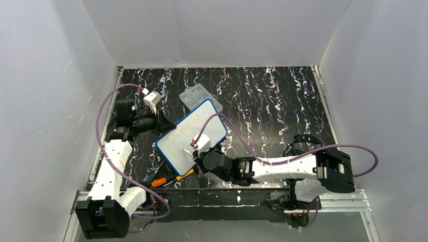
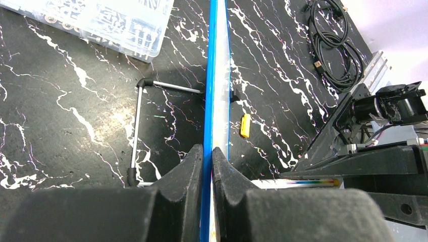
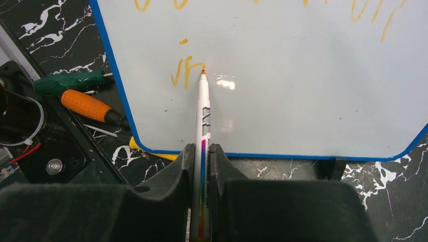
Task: Write a sentence on the whiteboard
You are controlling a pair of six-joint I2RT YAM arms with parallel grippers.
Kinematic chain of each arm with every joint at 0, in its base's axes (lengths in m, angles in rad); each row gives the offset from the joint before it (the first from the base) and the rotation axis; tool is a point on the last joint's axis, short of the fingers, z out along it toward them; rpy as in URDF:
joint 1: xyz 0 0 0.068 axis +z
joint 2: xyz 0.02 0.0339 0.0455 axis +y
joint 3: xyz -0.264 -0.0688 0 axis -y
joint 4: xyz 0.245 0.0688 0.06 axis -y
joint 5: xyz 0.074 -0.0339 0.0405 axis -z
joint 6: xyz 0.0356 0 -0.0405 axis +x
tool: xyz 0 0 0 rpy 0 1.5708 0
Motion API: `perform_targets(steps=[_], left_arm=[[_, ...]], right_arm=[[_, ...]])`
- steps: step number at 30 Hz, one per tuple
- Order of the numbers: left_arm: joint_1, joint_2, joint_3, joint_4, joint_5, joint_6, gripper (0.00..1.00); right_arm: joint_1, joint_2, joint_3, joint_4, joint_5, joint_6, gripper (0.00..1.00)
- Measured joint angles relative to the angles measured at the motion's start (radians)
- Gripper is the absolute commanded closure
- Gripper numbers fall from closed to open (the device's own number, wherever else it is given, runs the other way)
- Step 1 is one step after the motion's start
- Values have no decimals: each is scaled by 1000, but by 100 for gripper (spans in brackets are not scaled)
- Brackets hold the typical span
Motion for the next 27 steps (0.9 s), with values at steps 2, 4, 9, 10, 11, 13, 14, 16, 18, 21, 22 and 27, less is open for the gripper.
perform_targets(steps=[2, 4, 9, 10, 11, 13, 14, 16, 18, 21, 22, 27], left_arm=[[0, 0, 0, 0, -1, 0, 100], [0, 0, 0, 0, -2, 0, 100], [0, 0, 0, 0, -2, 0, 100], [0, 0, 0, 0, -2, 0, 100], [0, 0, 0, 0, -2, 0, 100], [0, 0, 0, 0, -1, 0, 100], [0, -1, 0, -1, -1, 0, 100], [0, -2, 0, -2, 0, 0, 100], [0, -3, 0, -3, 0, 0, 100], [0, -5, 0, -4, 0, 0, 100], [0, -5, 0, -4, 0, 0, 100], [0, -5, 0, -5, 0, 0, 100]], right_arm=[[0, 0, -3, -3, -3, 13, 99], [0, 0, -5, -9, -6, 24, 99], [0, 0, -5, -24, -10, 35, 99], [0, 0, -5, -27, -11, 35, 99], [1, -1, -5, -30, -11, 35, 99], [1, -4, -5, -38, -13, 35, 99], [1, -6, -5, -45, -14, 35, 99], [2, -13, -5, -59, -14, 35, 99], [5, -27, -9, -64, -13, 35, 99], [7, -68, -30, -61, -4, 32, 99], [7, -83, -36, -61, 3, 30, 99], [2, -93, -37, -54, 29, 6, 99]])
